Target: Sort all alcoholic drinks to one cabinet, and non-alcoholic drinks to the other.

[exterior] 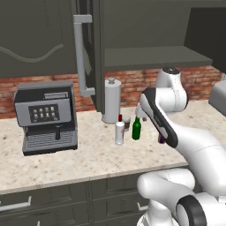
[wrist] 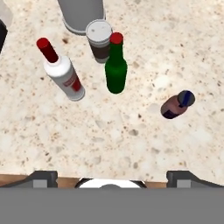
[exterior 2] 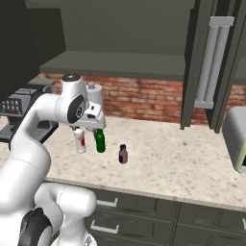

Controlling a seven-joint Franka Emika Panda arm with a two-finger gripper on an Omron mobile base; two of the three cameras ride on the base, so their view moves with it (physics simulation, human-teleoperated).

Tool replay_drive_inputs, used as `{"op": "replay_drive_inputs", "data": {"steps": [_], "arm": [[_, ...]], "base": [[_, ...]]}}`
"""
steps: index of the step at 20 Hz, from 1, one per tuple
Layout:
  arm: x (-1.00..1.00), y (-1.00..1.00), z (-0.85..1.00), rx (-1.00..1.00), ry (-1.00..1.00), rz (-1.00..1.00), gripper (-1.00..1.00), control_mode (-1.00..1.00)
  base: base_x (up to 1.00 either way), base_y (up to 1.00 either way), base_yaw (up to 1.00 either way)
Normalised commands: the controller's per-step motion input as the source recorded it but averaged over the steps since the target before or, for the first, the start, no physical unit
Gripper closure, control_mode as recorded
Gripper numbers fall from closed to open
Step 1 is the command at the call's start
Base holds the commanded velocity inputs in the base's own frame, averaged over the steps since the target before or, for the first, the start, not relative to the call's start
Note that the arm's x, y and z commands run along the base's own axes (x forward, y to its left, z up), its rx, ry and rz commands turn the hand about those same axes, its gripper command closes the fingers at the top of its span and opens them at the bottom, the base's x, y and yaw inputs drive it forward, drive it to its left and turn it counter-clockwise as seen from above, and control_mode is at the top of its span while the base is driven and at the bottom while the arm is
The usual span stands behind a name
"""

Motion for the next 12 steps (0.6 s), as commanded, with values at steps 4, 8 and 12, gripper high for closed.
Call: {"op": "replay_drive_inputs", "data": {"steps": [4,8,12], "arm": [[0.01,0.06,-0.13,0.00,-0.08,0.01,-1.00,-1.00],[0.10,0.01,-0.11,0.00,-0.09,0.01,-1.00,-1.00],[0.17,0.01,-0.11,0.00,-0.09,0.01,-1.00,-1.00]], "base": [[0.00,0.00,0.00],[0.00,0.00,0.00],[0.00,0.00,0.00]]}}
